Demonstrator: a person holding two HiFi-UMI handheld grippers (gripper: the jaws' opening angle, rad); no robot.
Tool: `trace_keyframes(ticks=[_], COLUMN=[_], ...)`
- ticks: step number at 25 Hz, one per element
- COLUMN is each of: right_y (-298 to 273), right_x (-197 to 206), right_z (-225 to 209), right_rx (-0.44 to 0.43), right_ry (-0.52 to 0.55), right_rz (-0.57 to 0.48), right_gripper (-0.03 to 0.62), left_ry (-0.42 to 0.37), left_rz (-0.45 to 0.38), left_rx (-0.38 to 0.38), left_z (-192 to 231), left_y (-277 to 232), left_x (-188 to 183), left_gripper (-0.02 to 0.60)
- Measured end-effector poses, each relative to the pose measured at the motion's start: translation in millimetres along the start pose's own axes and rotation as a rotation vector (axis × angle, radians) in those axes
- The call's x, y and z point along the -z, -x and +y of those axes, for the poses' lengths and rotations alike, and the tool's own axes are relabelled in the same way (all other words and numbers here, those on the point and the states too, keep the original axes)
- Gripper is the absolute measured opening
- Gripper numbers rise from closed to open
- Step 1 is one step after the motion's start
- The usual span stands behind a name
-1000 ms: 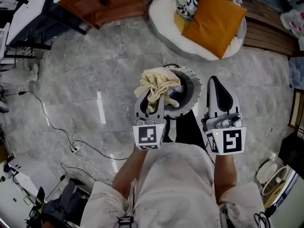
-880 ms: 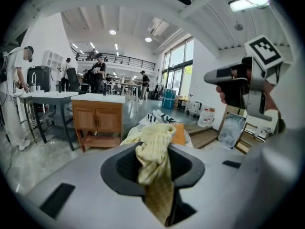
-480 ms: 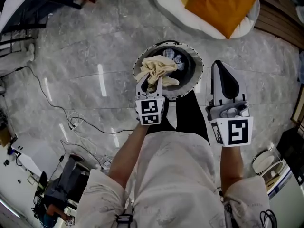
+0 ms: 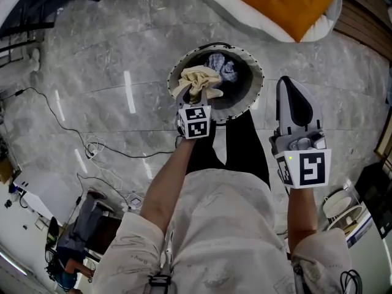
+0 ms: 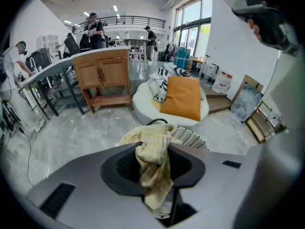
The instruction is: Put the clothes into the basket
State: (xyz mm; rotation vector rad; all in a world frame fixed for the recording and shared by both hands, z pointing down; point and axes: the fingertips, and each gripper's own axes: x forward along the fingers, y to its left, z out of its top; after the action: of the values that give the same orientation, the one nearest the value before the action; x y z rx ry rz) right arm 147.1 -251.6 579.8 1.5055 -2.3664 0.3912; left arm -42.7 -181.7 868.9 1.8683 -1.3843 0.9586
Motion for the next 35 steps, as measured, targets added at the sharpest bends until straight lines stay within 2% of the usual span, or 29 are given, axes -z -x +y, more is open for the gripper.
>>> trace_keyframes(ticks=[4,8,10,13,17,21,26,30,35], right_y=[-7,-9,-10,-10,-7,-6,-9,-8,-10], right_x=[10,13,11,12,24,27,21,12,-5], right_z=[0,1,-4,-5,1,9,12,18,28], right_rx=[0.001,0.004,0.022,0.032,0.027,0.027,0.025,0.024,0.019], right_ry=[-0.007,-0.06,-0.09,-0.066,-0.044,-0.015,-0.004,-0.002,0.008], right_rz=[0.01,0.003,-0.008,-0.001,0.038,0.052,0.037,0.027,-0.002], right_gripper=[-0.012,-0.012,-0.012,-0.012,-0.012,-0.012,-0.012,-0.012,-0.012], left_ry=[0.067,0.163,0.161,0.175,0.238,0.282,0.266,0.245,0.224], left_rz=[0.113,0.177,0.205,0.251,0.338,0.347,0.346,0.315,0.23], left_rx=[-0.011,-0.026,-0.04,-0.053,-0.046,-0.045,-0.024,0.004,0.056], left_z=[5,15,20,24,30,34,31,28,27], left_y=[-25,-42,-48,-51,-55,-53,-42,-28,-1], left_x=[22,42,49,62,83,92,94,88,57], left_gripper=[0.12,0.123,0.124,0.135,0.237,0.25,0.25,0.25,0.25])
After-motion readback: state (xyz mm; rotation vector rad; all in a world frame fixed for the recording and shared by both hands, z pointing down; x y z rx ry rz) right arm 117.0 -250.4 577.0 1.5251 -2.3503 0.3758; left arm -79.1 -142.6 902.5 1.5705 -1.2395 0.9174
